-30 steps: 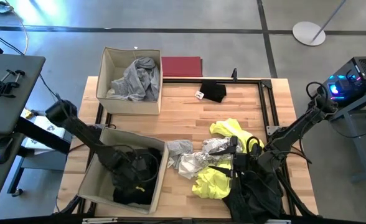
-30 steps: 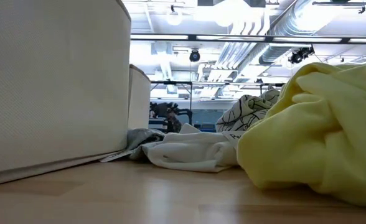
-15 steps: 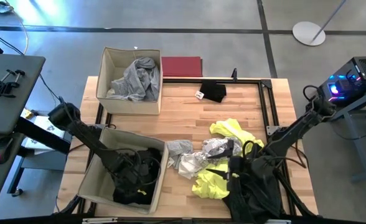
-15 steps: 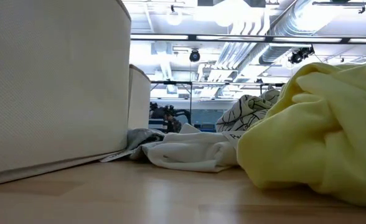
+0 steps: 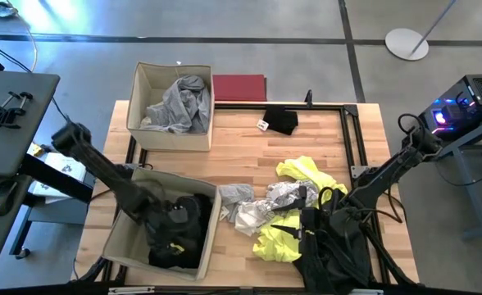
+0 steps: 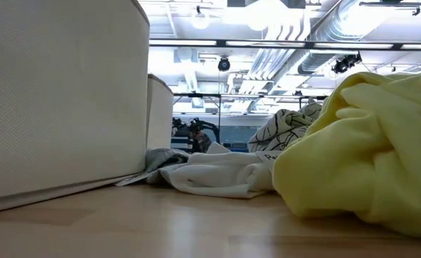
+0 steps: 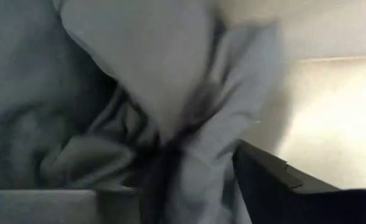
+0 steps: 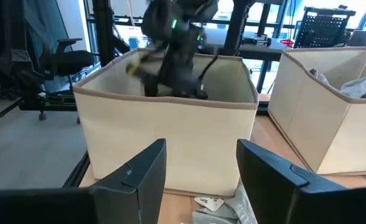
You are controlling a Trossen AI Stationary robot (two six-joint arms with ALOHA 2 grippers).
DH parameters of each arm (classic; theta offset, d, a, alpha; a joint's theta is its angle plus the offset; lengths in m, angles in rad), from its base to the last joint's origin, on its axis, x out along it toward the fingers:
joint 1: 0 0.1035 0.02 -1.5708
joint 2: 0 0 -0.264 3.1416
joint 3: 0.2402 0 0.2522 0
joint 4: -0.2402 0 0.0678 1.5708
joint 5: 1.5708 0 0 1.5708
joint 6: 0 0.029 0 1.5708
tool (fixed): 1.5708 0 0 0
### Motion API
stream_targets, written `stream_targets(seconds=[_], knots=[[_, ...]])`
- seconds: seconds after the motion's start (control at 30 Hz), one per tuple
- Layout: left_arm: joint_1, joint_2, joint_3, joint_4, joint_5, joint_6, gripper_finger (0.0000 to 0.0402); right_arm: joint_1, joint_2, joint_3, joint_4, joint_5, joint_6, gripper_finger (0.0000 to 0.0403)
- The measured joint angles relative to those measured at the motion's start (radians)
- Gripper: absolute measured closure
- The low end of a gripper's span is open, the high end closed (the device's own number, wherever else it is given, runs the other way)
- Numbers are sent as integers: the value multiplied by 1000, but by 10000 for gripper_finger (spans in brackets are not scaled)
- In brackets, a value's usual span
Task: Sort clothes
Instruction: Put the gray boxer into the bottom laundry organizer, then adjust the bottom laundry organizer
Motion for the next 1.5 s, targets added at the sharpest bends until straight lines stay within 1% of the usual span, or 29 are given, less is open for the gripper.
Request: stream_targets(seconds=[0.13, 0.2, 0.27, 0.4, 0.5, 0.57, 0.67, 0.77, 0.8, 0.93, 1.07, 1.33, 1.5], knots=[[0, -151, 1, 24, -10, -22, 211, 0, 0, 0, 0, 0, 0, 219], [-1, -219, 1, 71, -64, 11, 211, 0, 0, 0, 0, 0, 0, 219], [0, -275, 2, 138, -137, 100, 215, 0, 0, 0, 0, -1, 0, 219], [17, -345, 4, 258, -324, 370, 223, 0, 0, 0, 0, -1, 0, 219], [67, -369, 24, 215, -464, 524, 229, 0, 0, 0, 0, -1, -1, 219], [121, -370, 45, 139, -507, 595, 231, 0, 0, 0, 0, -1, -1, 219], [221, -367, 58, 14, -487, 641, 231, 0, 0, 0, 2, -2, 1, 219], [323, -357, 58, -130, -411, 646, 231, 0, 0, 0, 3, -2, 7, 219], [349, -352, 60, -160, -400, 644, 231, 0, 0, 0, 3, -2, 7, 219], [409, -349, 64, -253, -398, 642, 232, 0, 0, 0, 1, -2, 13, 219], [420, -354, 63, -264, -383, 648, 248, 0, 0, 0, 0, -3, 19, 219], [397, -384, 63, -343, -330, 561, 333, 0, 0, 0, -22, -3, 45, 219], [357, -428, 79, -349, -315, 557, 363, 0, 0, 0, -43, -3, 68, 219]])
